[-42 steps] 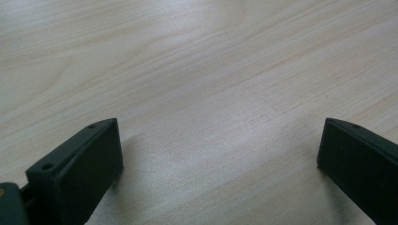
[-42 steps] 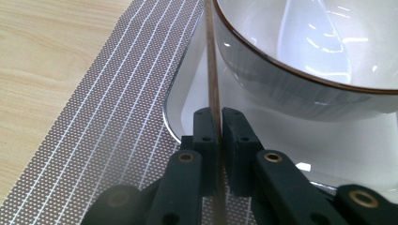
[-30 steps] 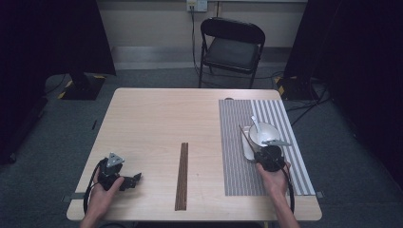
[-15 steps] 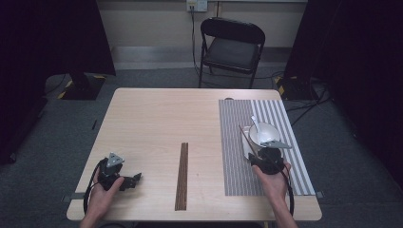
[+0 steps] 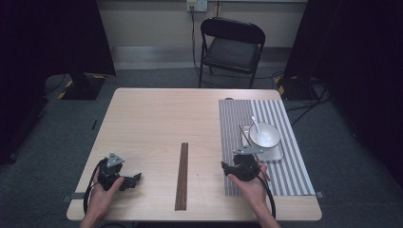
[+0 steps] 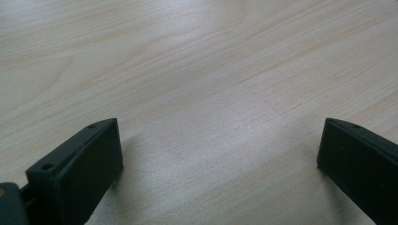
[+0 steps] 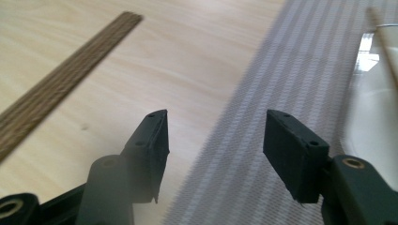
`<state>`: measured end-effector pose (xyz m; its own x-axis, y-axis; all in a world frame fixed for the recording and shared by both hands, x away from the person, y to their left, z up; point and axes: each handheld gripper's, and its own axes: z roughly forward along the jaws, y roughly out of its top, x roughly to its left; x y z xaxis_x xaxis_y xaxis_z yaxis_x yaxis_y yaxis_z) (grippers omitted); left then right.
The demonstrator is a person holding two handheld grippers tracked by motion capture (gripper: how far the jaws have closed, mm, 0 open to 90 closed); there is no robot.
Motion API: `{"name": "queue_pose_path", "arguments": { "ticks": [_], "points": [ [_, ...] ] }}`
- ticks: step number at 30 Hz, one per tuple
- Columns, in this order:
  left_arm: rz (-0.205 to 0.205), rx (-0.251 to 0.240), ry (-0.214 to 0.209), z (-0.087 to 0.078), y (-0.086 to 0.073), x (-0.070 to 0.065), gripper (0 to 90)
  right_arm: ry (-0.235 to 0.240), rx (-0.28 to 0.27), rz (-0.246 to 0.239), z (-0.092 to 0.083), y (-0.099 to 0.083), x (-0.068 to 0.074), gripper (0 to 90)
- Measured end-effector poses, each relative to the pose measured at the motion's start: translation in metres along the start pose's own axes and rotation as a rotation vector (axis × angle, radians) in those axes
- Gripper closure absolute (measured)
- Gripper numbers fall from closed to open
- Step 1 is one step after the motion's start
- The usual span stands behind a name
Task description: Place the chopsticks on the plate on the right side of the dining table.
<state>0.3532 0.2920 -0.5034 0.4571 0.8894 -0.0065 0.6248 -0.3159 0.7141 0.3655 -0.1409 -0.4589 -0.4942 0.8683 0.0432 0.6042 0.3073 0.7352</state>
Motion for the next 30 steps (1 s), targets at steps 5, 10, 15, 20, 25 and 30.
{"name": "queue_pose_path", "arguments": {
  "ticks": [5, 10, 15, 20, 25, 30],
  "points": [
    [0.0, 0.0, 0.0, 0.0, 0.0, 0.0, 0.0, 0.056, 0.019, -0.055, 0.013, 0.001, 0.027, 40.3],
    [-0.001, 0.0, -0.002, 0.0, 0.0, 0.0, 0.0, 0.115, 0.024, -0.097, 0.022, 0.005, 0.051, 46.6],
    [-0.001, 0.0, -0.002, 0.0, 0.0, 0.0, 0.0, 0.162, 0.037, -0.132, 0.03, 0.007, 0.07, 51.2],
    [0.0, 0.0, 0.0, 0.0, 0.0, 0.0, 0.0, 0.195, 0.039, -0.156, 0.036, 0.012, 0.085, 53.6],
    [0.0, 0.0, 0.0, 0.0, 0.0, 0.0, 0.0, 0.205, 0.058, -0.166, 0.046, 0.011, 0.094, 53.4],
    [0.0, 0.0, 0.0, 0.0, 0.0, 0.0, 0.0, 0.207, 0.065, -0.172, 0.05, 0.01, 0.098, 52.6]
  ]
}}
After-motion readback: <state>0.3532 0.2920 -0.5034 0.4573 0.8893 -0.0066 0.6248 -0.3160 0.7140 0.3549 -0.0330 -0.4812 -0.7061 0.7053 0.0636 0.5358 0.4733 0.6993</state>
